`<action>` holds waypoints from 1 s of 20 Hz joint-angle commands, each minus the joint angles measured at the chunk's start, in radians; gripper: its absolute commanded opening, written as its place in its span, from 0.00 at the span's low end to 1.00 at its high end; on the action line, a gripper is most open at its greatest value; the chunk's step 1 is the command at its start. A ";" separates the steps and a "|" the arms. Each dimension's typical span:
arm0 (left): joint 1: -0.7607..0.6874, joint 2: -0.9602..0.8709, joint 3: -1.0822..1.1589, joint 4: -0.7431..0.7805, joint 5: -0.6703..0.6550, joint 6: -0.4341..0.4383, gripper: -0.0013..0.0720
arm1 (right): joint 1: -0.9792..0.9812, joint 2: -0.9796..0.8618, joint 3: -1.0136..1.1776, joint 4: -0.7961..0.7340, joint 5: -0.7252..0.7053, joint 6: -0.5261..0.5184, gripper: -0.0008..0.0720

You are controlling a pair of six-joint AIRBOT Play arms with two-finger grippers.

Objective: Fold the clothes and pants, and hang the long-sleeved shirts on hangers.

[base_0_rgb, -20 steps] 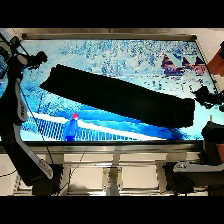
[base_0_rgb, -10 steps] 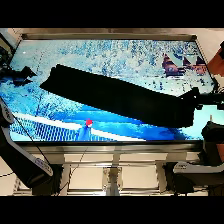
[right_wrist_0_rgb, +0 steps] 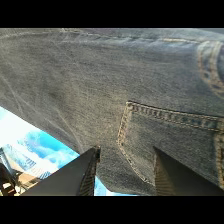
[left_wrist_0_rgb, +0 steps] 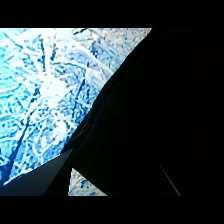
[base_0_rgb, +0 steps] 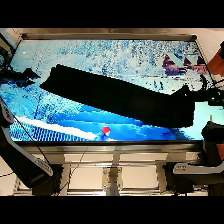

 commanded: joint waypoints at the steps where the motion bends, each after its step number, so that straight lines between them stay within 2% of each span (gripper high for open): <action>1: -0.011 0.001 0.000 -0.005 -0.102 -0.040 0.81 | 0.013 0.001 0.001 0.000 -0.008 0.016 0.54; 3: -0.008 0.002 0.000 0.013 -0.145 -0.087 0.82 | 0.013 0.001 0.001 0.001 -0.008 0.015 0.54; 8: 0.013 0.003 0.000 0.081 -0.230 -0.286 0.81 | 0.013 0.001 0.001 0.001 -0.005 0.015 0.54; 10: 0.009 0.003 -0.001 0.112 -0.243 -0.327 0.81 | 0.013 0.001 0.001 0.000 -0.007 0.014 0.54; 16: -0.083 0.003 -0.046 0.177 -0.105 -0.367 0.81 | 0.013 0.001 0.001 0.001 -0.016 0.015 0.54; 20: -0.180 0.002 -0.051 0.409 0.011 -0.423 0.81 | 0.013 0.001 0.001 0.001 -0.020 0.019 0.54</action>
